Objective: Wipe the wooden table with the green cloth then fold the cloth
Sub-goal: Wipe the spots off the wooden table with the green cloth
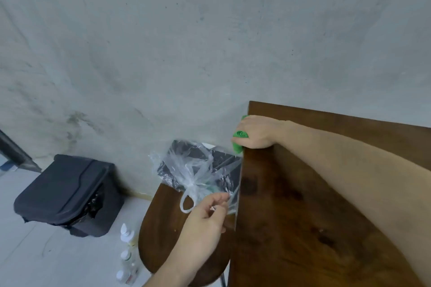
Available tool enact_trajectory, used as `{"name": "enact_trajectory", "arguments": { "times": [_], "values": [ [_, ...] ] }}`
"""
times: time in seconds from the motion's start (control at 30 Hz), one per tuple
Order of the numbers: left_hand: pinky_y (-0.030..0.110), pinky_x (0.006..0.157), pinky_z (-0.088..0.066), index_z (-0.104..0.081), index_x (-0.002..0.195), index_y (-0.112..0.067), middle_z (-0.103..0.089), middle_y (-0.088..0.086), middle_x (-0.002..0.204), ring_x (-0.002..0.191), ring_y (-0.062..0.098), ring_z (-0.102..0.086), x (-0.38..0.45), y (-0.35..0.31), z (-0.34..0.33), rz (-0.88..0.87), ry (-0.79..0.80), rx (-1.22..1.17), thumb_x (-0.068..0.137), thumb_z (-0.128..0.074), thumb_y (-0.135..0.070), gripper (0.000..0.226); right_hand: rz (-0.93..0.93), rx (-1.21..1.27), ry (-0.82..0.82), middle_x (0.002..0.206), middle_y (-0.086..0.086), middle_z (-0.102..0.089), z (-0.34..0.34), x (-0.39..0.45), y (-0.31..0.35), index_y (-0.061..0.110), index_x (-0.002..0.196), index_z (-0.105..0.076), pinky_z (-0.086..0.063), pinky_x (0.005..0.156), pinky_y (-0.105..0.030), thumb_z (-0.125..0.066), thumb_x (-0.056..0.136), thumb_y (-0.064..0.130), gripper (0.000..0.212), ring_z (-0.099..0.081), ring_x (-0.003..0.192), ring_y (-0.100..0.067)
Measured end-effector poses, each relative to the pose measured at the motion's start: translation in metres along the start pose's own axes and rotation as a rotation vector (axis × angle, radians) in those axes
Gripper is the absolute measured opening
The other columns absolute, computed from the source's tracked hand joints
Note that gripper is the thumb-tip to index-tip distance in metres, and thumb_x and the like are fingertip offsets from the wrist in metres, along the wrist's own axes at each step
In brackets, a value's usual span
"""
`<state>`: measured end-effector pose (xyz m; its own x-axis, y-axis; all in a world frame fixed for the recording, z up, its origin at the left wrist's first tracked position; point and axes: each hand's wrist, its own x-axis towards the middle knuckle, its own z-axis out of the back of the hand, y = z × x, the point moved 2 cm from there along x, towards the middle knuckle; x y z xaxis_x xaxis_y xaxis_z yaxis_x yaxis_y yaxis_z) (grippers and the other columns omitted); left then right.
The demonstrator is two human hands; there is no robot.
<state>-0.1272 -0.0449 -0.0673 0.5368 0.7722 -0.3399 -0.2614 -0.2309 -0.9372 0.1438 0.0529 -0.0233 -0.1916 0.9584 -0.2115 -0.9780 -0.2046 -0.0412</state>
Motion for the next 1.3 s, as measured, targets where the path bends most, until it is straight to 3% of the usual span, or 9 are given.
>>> {"name": "enact_trajectory", "arguments": {
  "times": [0.07,0.17,0.3,0.47,0.63,0.8,0.97,1.17,1.3],
  "values": [
    [0.043,0.086,-0.055,-0.068,0.108,-0.035,-0.072,-0.011,0.084,0.08,0.014,-0.068,0.01,-0.004,-0.005,0.002,-0.023,0.0,0.098,-0.055,-0.028,0.018,-0.063,-0.038,0.054,0.102,0.0,-0.07,0.006,0.021,-0.03,0.026,0.089,-0.068,-0.041,0.102,-0.04,-0.018,0.096,0.068,0.065,-0.06,0.101,-0.021],
    [0.03,0.079,-0.058,-0.069,0.109,-0.033,-0.072,-0.014,0.082,0.072,0.006,-0.069,0.018,-0.008,-0.012,-0.001,-0.068,-0.02,0.097,-0.056,-0.025,0.019,-0.155,-0.081,0.132,0.109,-0.004,-0.067,0.012,0.05,-0.062,0.023,0.093,-0.068,-0.044,0.098,-0.04,-0.011,0.087,0.077,0.08,-0.058,0.103,-0.021],
    [0.029,0.079,-0.055,-0.07,0.109,-0.031,-0.072,-0.003,0.077,0.069,0.008,-0.064,0.021,-0.005,-0.018,0.022,-0.09,-0.031,0.097,-0.056,-0.021,0.021,-0.221,-0.163,0.176,0.118,-0.014,-0.065,0.018,0.068,-0.079,0.022,0.09,-0.062,-0.046,0.1,-0.041,-0.016,0.092,0.074,0.07,-0.058,0.107,-0.031],
    [0.021,0.07,-0.054,-0.07,0.109,-0.03,-0.069,-0.005,0.073,0.069,0.007,-0.062,0.012,-0.003,-0.019,0.056,-0.072,-0.011,0.098,-0.054,-0.018,0.022,-0.281,-0.187,0.233,0.136,-0.022,-0.058,0.018,0.067,-0.06,0.011,0.12,-0.066,-0.041,0.095,-0.036,-0.021,0.101,0.064,0.072,-0.055,0.119,-0.034],
    [0.021,0.075,-0.056,-0.072,0.111,-0.03,-0.072,-0.015,0.09,0.083,0.003,-0.068,-0.009,0.003,-0.003,0.062,-0.1,0.06,0.098,-0.054,-0.026,0.022,-0.199,-0.071,0.278,0.1,-0.013,-0.058,0.012,0.035,-0.009,0.017,0.074,-0.055,-0.041,0.083,-0.034,-0.02,0.103,0.062,0.063,-0.053,0.091,-0.027],
    [0.021,0.071,-0.057,-0.072,0.104,-0.031,-0.07,-0.005,0.096,0.086,0.006,-0.064,-0.051,0.013,0.005,0.053,-0.084,0.097,0.1,-0.051,-0.024,0.023,-0.113,-0.038,0.21,0.067,-0.004,-0.052,0.001,-0.02,0.066,0.017,0.067,-0.059,-0.041,0.078,-0.034,-0.022,0.104,0.059,0.067,-0.049,0.067,-0.018],
    [0.02,0.063,-0.056,-0.066,0.099,-0.02,-0.066,0.005,0.096,0.086,0.013,-0.063,-0.11,0.036,0.017,0.024,-0.073,0.077,0.1,-0.05,-0.023,0.017,-0.003,-0.079,0.079,0.058,-0.002,-0.045,-0.012,-0.084,0.16,0.016,0.057,-0.045,-0.034,0.081,-0.03,-0.026,0.106,0.046,0.06,-0.041,0.059,-0.017],
    [0.027,0.067,-0.056,-0.062,0.098,-0.022,-0.065,0.001,0.107,0.099,0.02,-0.064,-0.173,0.072,0.039,-0.006,-0.098,0.068,0.1,-0.046,-0.023,0.016,0.05,-0.055,0.0,0.059,0.0,-0.057,-0.038,-0.157,0.269,0.02,0.056,-0.057,-0.046,0.092,-0.043,-0.011,0.091,0.062,0.072,-0.053,0.063,-0.022],
    [0.037,0.078,-0.058,-0.059,0.104,-0.018,-0.067,0.004,0.102,0.096,0.021,-0.066,-0.206,0.083,0.04,-0.01,-0.09,0.017,0.101,-0.043,-0.023,0.017,0.141,-0.031,-0.164,0.063,0.0,-0.064,-0.048,-0.203,0.326,0.017,0.062,-0.065,-0.045,0.092,-0.043,-0.026,0.096,0.051,0.062,-0.058,0.067,-0.025]
  ]
}}
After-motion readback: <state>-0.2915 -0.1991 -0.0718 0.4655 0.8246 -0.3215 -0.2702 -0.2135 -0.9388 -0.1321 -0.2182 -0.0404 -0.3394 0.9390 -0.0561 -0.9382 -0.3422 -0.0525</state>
